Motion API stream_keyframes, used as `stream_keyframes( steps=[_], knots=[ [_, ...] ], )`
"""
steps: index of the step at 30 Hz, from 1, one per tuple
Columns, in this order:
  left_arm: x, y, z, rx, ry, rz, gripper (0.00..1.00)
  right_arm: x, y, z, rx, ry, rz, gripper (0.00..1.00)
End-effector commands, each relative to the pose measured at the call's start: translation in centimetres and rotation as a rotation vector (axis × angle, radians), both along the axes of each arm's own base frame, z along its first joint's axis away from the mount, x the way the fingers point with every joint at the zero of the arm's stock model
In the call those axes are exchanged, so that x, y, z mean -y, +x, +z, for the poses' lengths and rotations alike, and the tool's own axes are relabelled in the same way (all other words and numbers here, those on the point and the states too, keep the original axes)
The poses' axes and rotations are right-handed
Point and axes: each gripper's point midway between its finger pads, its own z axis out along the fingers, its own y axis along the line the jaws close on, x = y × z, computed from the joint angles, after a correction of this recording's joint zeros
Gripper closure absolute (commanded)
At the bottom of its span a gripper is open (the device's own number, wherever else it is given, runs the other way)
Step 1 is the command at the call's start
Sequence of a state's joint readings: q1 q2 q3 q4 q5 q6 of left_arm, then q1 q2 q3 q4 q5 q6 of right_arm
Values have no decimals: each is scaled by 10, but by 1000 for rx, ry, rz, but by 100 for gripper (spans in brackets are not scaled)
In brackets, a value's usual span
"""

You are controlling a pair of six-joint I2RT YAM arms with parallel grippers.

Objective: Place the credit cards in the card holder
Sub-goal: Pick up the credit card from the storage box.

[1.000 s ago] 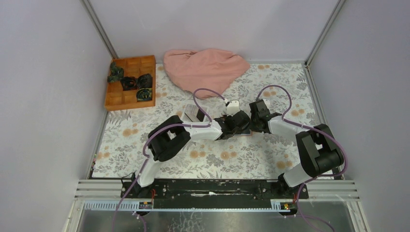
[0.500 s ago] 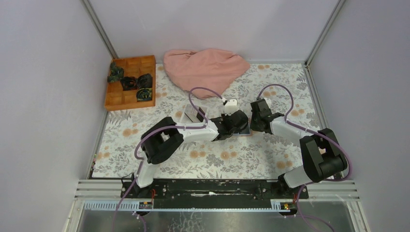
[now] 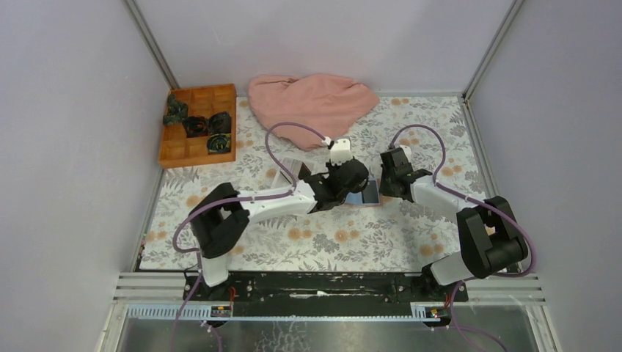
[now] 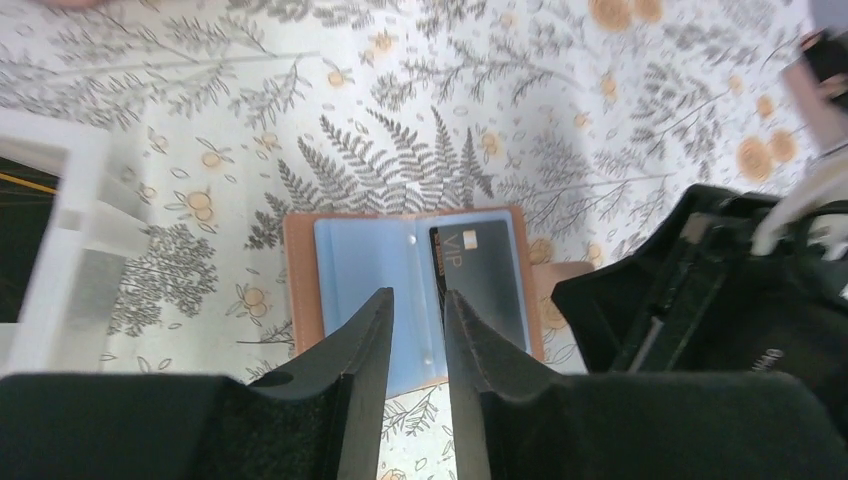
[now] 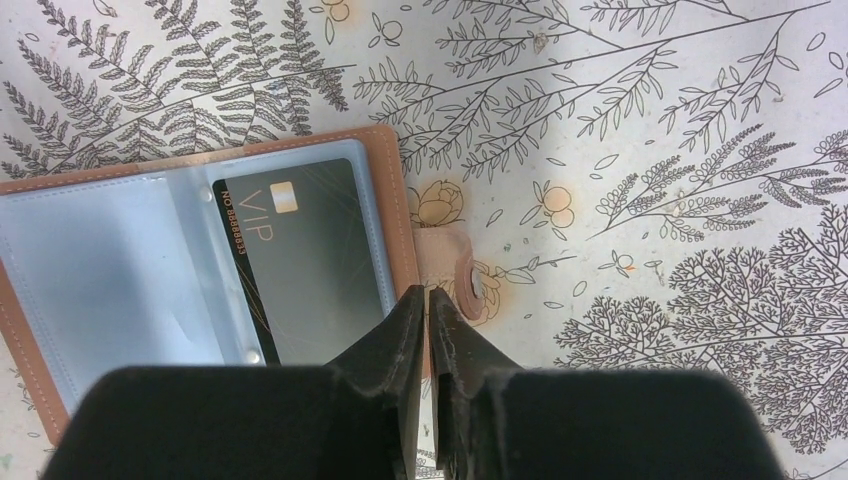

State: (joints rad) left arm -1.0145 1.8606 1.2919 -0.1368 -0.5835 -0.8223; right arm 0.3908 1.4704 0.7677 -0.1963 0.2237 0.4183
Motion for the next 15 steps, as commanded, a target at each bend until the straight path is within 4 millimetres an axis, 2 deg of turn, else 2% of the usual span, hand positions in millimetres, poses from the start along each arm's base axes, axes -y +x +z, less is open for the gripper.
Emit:
stream_keyframes(
  steps=[1, 8, 11, 15],
  knots=[
    [-33, 6, 21, 68, 77, 72, 65, -9, 17, 25, 81, 35, 20, 87],
    [-83, 16, 28, 50, 103, 144, 58, -17, 21, 31, 100, 64, 45, 86],
    [-104, 20, 29, 42, 137, 174, 50, -20, 22, 33, 110, 71, 55, 86],
    [-129, 28, 32, 26, 202, 216, 45, -24, 21, 34, 115, 81, 63, 85]
  ],
)
